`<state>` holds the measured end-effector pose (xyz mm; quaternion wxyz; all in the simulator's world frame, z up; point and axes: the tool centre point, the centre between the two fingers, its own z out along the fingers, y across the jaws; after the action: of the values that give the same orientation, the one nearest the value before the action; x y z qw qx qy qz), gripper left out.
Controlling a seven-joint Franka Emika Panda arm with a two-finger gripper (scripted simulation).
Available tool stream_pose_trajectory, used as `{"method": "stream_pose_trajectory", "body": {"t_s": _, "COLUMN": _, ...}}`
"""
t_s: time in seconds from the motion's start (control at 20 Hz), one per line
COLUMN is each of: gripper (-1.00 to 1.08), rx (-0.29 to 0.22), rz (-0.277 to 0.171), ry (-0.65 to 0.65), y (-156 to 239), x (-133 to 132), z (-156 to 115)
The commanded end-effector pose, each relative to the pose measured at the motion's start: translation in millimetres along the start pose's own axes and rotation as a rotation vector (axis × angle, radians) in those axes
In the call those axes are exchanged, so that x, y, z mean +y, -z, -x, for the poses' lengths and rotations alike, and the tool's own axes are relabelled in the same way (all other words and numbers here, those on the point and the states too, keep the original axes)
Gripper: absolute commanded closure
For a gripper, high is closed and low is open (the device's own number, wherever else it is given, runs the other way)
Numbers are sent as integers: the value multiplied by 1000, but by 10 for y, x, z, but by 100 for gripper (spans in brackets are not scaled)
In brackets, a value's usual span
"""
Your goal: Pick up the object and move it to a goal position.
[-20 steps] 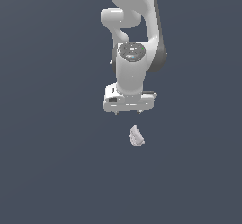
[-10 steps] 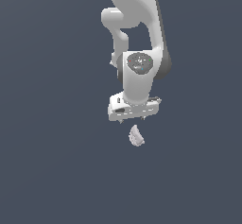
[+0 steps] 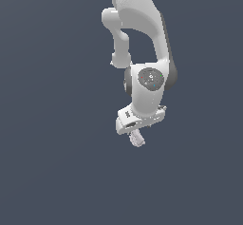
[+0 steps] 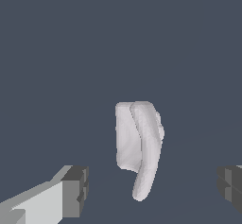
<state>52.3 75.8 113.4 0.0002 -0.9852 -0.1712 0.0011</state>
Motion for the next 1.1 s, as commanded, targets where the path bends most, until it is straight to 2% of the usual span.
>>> {"method": "stream_pose_trajectory", "body": {"t_s": 0.0, "gripper": -92, "rx": 2, "rz": 1, "ry": 21, "y": -33, "x": -16, "z": -45}}
{"method": "stream_pose_trajectory", "body": {"t_s": 0.35, "gripper": -92, "rx": 1, "rz": 0, "ry": 23, "y": -78, "x": -20, "z": -48}}
{"method": "stream_pose_trajectory", "body": {"t_s": 0.8, "gripper": -92, "rx": 2, "rz": 1, "ry": 28, "y": -488, "x": -27, "z": -45}}
{"method": "stream_pose_trajectory", "body": {"t_s": 1.05, "gripper": -92, "rx": 2, "rz": 1, "ry": 28, "y": -549, "x": -25, "z": -59}}
